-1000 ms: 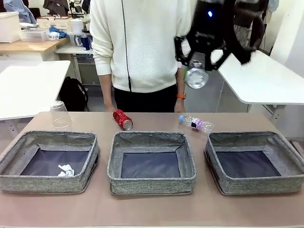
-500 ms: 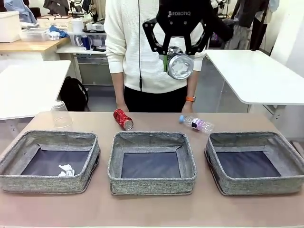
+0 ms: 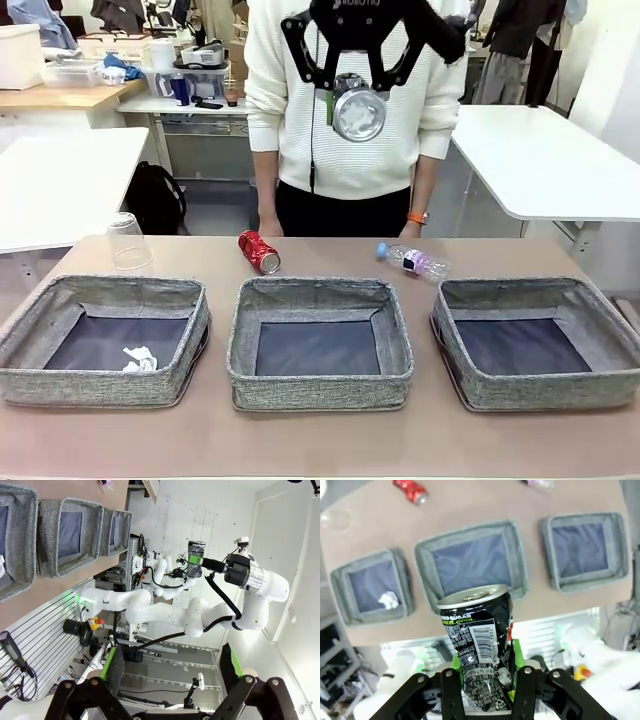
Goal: Sort the waste into the appropriate baskets.
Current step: Pick up the waste item pointed out by the person, then place the picked waste into the Fabric basket indicated by the person.
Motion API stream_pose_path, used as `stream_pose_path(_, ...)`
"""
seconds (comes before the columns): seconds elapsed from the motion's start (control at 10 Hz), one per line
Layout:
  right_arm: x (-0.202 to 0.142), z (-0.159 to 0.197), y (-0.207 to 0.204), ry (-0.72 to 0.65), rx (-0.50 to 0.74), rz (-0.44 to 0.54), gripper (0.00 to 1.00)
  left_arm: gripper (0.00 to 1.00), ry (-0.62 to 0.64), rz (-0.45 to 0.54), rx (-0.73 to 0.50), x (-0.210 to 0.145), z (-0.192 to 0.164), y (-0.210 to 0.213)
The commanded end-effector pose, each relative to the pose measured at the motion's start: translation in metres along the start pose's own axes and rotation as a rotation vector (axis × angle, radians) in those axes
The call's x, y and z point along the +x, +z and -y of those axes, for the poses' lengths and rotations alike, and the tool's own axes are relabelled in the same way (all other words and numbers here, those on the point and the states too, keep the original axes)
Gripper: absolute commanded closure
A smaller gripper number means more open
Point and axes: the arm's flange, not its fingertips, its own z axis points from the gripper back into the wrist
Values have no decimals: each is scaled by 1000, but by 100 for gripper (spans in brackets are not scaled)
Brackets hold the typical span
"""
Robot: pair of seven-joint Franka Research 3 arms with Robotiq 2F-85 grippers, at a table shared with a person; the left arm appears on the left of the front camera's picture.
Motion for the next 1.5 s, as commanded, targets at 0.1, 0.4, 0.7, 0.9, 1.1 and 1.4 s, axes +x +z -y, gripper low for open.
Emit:
stream_pose_path(0.1, -8, -18, 26, -32, 36, 5, 59, 0, -13, -8, -16, -1, 2, 0)
stream_pose_path(0.4, -10, -11, 24, -2, 51, 7, 59, 0, -13, -8, -16, -1, 2, 0)
stream_pose_path(0.7, -10, -11, 24, -2, 51, 7, 59, 0, -13, -8, -16, -1, 2, 0)
stream_pose_path(0.9, -10, -11, 24, -2, 51, 7, 59, 0, -13, -8, -16, -1, 2, 0)
stream_pose_path(1.1, -10, -11, 24, -2, 51, 7, 59, 0, -13, -8, -16, -1, 2, 0)
stream_pose_path(1.4, -10, -11, 24, -2, 51, 7, 59, 0, -13, -8, -16, -1, 2, 0)
